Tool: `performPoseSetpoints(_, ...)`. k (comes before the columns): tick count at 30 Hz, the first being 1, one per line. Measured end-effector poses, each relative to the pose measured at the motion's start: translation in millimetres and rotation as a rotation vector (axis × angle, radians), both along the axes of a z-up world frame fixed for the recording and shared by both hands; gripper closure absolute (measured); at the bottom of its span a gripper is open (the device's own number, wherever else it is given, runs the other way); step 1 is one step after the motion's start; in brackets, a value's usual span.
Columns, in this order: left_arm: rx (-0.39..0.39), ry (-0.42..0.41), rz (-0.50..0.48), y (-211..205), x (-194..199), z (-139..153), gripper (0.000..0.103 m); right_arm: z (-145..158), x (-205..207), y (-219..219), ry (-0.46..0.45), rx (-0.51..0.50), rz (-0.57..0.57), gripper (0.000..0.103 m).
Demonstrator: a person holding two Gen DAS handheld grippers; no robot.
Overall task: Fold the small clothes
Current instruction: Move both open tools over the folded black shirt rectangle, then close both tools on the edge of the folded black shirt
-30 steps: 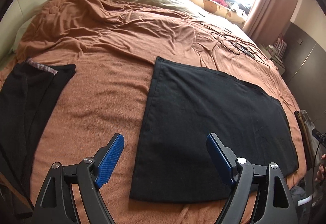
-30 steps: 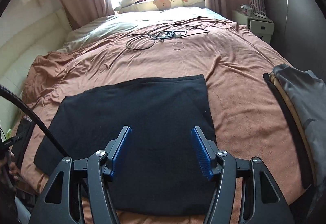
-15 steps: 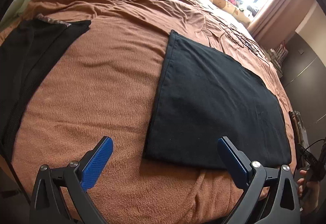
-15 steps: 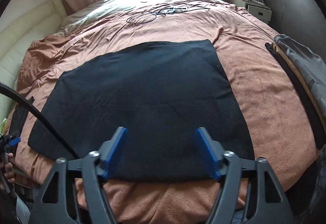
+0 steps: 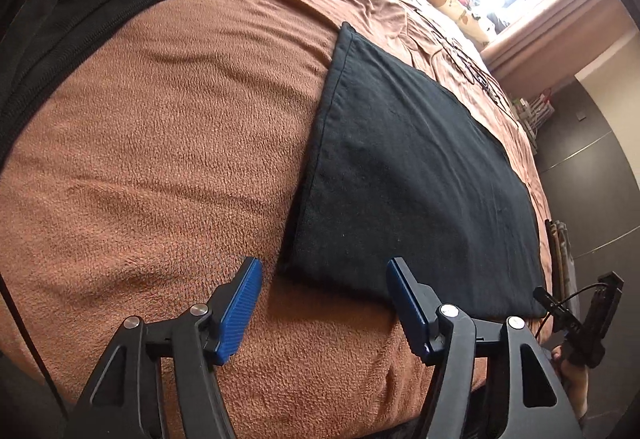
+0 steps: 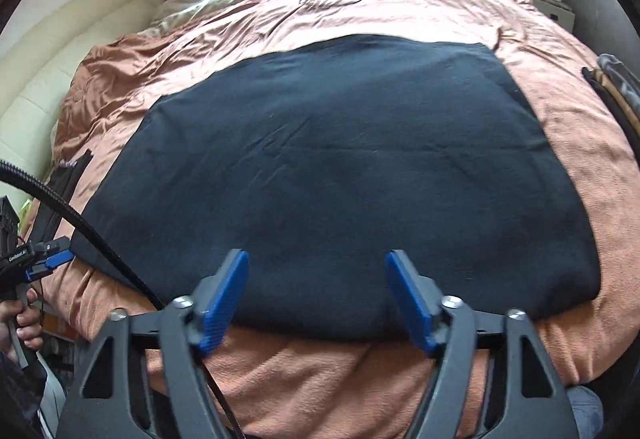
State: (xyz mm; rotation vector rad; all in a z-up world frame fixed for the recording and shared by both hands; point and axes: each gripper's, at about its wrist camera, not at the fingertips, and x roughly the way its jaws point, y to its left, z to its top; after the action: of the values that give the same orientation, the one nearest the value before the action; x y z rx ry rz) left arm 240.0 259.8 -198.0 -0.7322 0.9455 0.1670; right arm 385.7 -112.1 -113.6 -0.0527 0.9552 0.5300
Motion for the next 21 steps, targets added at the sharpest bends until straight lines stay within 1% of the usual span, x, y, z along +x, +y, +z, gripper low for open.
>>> performPoseSetpoints(3, -0.032, 0.001, 0.003, 1, -2, -2, 0.038, -7, 8, 9, 0.013, 0.003, 0.040, 0.058)
performPoseSetpoints(4, -0.047, -0.002, 0.005, 1, -3, -3, 0.038, -11, 19, 10, 0.015, 0.005, 0.055, 0.060)
performPoseSetpoints(6, -0.093, -0.012, 0.013, 3, -5, -7, 0.038, -14, 26, 18, 0.020, 0.006, 0.087, 0.068)
performPoseSetpoints(7, -0.108, -0.014, 0.018, 4, -5, -10, 0.039, -17, 29, 23, 0.023, 0.006, 0.099, 0.070)
performPoseSetpoints(8, -0.111, -0.019, 0.025, 4, -5, -11, 0.039, -19, 32, 28, 0.027, 0.004, 0.111, 0.074)
performPoseSetpoints(9, -0.111, -0.025, 0.028, 4, -5, -11, 0.041, -20, 35, 32, 0.029, 0.003, 0.119, 0.078)
performPoseSetpoints(10, -0.116, -0.027, 0.034, 5, -3, -11, 0.045, -22, 37, 37, 0.030, 0.002, 0.126, 0.079)
performPoseSetpoints(12, -0.151, -0.036, 0.058, 11, -1, -14, 0.048, -24, 39, 45, 0.031, 0.011, 0.138, 0.082)
performPoseSetpoints(14, -0.188, -0.041, 0.089, 17, 0, -17, 0.053, -29, 37, 53, 0.036, 0.012, 0.150, 0.087)
performPoseSetpoints(15, -0.192, -0.035, 0.102, 19, 2, -17, 0.061, -32, 37, 57, 0.042, 0.008, 0.156, 0.090)
performPoseSetpoints(16, -0.189, -0.023, 0.111, 21, 2, -17, 0.069, -34, 37, 61, 0.048, 0.002, 0.163, 0.091)
performPoseSetpoints(18, -0.180, -0.010, 0.127, 22, 0, -18, 0.078, -40, 35, 68, 0.062, -0.017, 0.180, 0.095)
performPoseSetpoints(21, -0.171, -0.008, 0.141, 22, -5, -17, 0.088, -43, 31, 75, 0.074, -0.041, 0.211, 0.096)
